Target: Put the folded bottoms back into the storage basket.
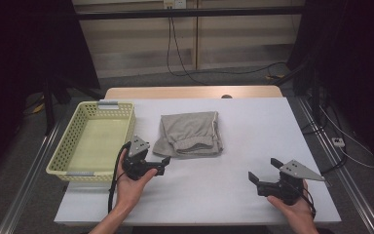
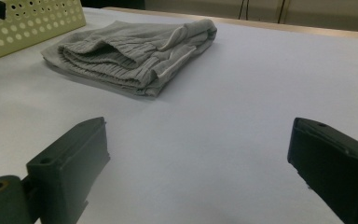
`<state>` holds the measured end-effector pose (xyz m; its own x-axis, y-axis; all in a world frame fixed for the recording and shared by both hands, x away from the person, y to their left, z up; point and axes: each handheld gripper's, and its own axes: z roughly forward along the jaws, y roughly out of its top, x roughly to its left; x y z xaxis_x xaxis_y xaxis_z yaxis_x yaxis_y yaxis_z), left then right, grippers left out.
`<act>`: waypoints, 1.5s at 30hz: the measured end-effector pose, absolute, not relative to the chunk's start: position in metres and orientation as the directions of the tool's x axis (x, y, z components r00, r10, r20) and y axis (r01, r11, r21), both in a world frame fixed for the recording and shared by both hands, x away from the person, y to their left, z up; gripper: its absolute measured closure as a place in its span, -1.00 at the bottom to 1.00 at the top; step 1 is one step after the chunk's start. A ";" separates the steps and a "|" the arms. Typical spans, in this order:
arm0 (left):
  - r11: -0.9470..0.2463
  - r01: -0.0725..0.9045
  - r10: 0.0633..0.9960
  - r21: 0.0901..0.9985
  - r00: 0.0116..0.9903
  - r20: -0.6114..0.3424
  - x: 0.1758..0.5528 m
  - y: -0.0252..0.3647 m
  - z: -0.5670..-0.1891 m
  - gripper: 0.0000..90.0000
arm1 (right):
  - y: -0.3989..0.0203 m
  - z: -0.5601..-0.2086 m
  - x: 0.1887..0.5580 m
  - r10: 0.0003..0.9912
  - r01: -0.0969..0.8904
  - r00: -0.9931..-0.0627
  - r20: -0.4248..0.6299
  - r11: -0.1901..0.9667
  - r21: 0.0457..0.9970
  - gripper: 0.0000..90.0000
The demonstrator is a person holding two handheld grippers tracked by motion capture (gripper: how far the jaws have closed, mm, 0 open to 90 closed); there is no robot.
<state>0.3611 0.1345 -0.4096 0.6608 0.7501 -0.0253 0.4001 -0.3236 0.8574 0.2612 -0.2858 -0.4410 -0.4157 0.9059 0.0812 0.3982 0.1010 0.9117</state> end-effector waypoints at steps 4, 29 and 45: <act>-0.319 0.401 0.747 0.859 0.664 -0.032 0.366 0.134 -0.402 -0.83 | -0.286 -0.442 0.261 0.904 0.402 -0.419 0.086 0.100 0.910 -0.90; -0.317 0.469 0.765 0.825 0.641 -0.070 0.420 0.107 -0.403 -0.87 | -0.284 -0.442 0.261 0.900 0.410 -0.425 0.091 0.102 0.906 -0.90; -0.302 0.544 0.805 0.783 0.585 -0.096 0.462 0.099 -0.411 -0.79 | -0.285 -0.443 0.261 0.899 0.416 -0.427 0.100 0.097 0.904 -0.91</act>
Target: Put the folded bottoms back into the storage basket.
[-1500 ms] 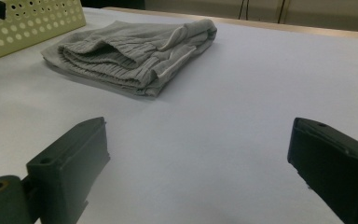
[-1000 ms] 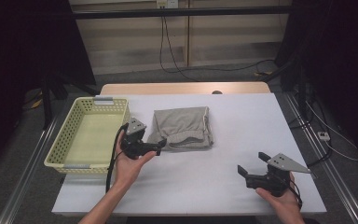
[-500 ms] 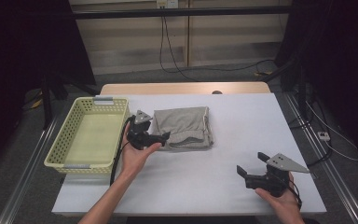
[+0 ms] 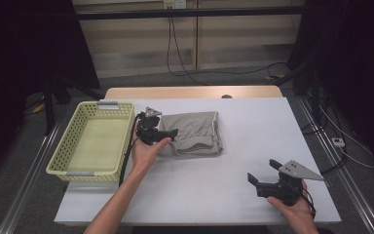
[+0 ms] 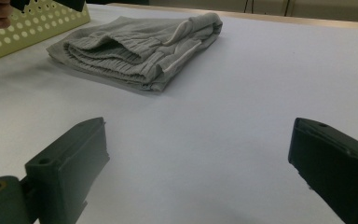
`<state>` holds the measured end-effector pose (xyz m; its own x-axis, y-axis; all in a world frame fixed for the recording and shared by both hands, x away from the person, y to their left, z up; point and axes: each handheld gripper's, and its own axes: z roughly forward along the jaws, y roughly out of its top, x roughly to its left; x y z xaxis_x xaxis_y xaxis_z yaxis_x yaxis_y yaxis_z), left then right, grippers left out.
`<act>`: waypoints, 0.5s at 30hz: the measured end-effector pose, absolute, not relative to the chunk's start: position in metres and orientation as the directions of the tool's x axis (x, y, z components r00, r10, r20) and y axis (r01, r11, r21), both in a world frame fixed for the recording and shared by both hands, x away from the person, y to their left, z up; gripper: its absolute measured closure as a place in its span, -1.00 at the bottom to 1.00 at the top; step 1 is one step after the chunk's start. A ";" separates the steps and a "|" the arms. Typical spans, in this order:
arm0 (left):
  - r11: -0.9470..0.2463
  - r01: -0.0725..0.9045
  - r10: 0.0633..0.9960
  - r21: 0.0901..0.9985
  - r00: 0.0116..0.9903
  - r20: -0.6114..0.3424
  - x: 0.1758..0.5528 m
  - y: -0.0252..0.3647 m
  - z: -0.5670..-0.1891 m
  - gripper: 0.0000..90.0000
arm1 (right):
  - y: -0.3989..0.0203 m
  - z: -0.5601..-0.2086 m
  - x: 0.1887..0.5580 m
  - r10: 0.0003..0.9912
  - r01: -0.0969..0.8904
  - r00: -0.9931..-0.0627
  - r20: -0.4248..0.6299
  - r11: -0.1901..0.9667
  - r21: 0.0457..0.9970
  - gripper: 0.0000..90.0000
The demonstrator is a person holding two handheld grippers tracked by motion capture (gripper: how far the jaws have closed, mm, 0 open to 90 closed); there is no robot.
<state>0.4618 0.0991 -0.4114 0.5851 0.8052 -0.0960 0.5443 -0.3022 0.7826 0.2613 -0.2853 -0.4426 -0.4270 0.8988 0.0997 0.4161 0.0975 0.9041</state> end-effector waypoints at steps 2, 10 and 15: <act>-0.304 0.552 0.806 0.777 0.584 -0.099 0.466 0.097 -0.412 -0.79 | -0.285 -0.443 0.261 0.898 0.419 -0.428 0.102 0.097 0.903 -0.91; -0.295 0.558 0.807 0.776 0.580 -0.110 0.477 0.092 -0.419 -0.79 | -0.285 -0.443 0.262 0.897 0.421 -0.430 0.103 0.098 0.902 -0.90; -0.326 0.538 0.816 0.777 0.575 -0.056 0.480 0.088 -0.424 -0.68 | -0.285 -0.442 0.261 0.899 0.415 -0.427 0.100 0.096 0.905 -0.88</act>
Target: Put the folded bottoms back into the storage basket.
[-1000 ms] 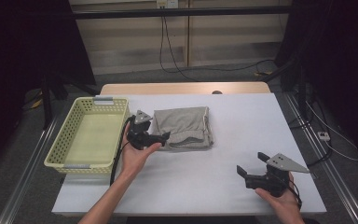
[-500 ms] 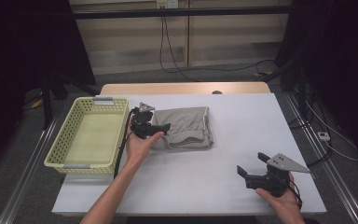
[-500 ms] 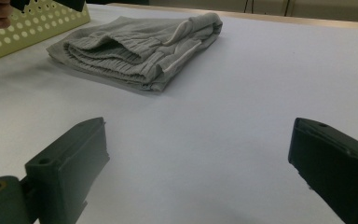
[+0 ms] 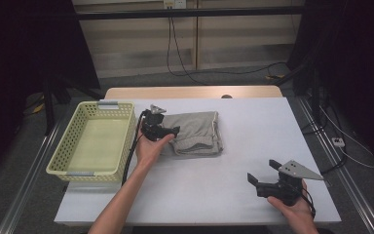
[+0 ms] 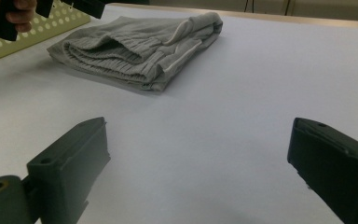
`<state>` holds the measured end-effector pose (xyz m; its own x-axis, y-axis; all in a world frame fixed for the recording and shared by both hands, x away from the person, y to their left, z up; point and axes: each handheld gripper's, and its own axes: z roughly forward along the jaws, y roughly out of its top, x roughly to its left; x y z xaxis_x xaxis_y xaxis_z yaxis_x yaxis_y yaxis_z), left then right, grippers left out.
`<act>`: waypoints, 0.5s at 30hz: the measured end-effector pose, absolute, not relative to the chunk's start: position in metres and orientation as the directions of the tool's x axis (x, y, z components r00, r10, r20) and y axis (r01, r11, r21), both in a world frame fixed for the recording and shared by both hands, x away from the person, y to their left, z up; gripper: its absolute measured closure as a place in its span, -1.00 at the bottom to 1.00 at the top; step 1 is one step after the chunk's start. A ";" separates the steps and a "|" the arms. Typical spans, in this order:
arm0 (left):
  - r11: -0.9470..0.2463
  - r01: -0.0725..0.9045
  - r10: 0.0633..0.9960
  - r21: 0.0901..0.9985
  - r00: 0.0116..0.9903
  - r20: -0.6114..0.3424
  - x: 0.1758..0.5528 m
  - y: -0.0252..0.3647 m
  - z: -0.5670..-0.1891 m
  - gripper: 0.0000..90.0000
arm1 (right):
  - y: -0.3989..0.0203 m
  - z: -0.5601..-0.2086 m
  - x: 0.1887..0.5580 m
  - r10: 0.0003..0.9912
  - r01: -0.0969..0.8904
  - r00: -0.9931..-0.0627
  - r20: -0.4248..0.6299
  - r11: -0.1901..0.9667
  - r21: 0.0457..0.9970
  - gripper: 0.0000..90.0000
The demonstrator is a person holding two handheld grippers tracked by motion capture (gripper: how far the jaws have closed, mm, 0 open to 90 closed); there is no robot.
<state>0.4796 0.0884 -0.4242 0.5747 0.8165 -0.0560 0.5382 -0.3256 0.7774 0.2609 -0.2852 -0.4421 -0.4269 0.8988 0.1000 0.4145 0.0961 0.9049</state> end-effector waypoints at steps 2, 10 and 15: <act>-0.324 0.546 0.817 0.773 0.573 -0.062 0.482 0.087 -0.427 -0.70 | -0.285 -0.441 0.260 0.899 0.408 -0.427 0.096 0.097 0.908 -0.88; -0.323 0.593 0.829 0.737 0.554 -0.082 0.492 0.082 -0.444 -0.71 | -0.284 -0.442 0.261 0.894 0.417 -0.438 0.098 0.106 0.903 -0.89; -0.326 0.638 0.857 0.697 0.511 -0.066 0.499 0.082 -0.451 -0.68 | -0.283 -0.443 0.262 0.893 0.420 -0.440 0.097 0.109 0.901 -0.89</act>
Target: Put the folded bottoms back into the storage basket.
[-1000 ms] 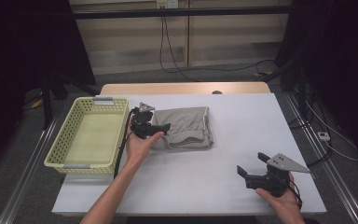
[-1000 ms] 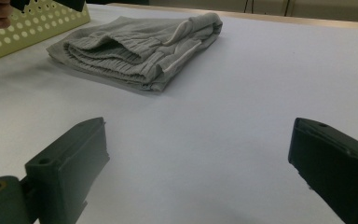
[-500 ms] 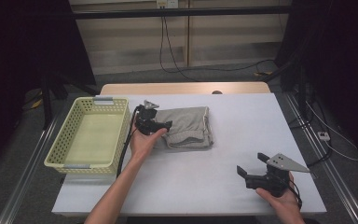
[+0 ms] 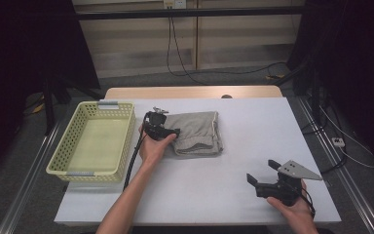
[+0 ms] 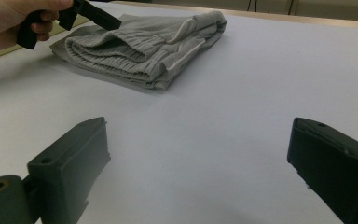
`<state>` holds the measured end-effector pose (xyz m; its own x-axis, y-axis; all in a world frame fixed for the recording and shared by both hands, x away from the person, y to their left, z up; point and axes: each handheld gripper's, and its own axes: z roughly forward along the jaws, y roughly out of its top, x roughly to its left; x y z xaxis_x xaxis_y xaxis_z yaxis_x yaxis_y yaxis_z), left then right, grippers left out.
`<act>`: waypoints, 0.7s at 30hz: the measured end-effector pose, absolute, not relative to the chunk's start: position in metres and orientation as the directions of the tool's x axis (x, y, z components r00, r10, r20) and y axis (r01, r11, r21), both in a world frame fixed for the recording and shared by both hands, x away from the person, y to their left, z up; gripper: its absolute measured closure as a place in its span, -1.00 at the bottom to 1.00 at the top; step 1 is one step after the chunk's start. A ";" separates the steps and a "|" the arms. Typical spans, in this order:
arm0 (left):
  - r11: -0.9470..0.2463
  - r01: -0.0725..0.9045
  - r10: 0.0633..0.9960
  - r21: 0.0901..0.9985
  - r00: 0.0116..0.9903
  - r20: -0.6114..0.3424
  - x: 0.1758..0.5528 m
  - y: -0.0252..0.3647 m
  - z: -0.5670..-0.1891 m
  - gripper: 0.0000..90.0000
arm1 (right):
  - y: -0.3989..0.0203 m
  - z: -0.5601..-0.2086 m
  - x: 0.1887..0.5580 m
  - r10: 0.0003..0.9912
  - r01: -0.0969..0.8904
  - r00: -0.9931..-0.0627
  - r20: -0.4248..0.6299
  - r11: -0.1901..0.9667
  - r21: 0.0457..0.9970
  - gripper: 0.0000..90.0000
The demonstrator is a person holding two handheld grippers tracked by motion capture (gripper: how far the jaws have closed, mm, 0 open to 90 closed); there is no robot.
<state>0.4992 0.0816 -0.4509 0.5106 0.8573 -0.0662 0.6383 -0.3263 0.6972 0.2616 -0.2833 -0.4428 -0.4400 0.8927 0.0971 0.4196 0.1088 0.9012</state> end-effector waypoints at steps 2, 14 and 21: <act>-0.329 0.659 0.874 0.677 0.484 -0.047 0.503 0.085 -0.454 -0.73 | -0.283 -0.443 0.261 0.892 0.422 -0.442 0.098 0.110 0.900 -0.89; -0.283 0.733 0.882 0.619 0.452 -0.132 0.504 0.086 -0.455 -0.70 | -0.282 -0.444 0.262 0.885 0.428 -0.454 0.100 0.119 0.896 -0.89; -0.266 0.744 0.866 0.613 0.464 -0.187 0.501 0.083 -0.451 -0.02 | -0.281 -0.444 0.263 0.884 0.433 -0.457 0.100 0.123 0.893 -0.89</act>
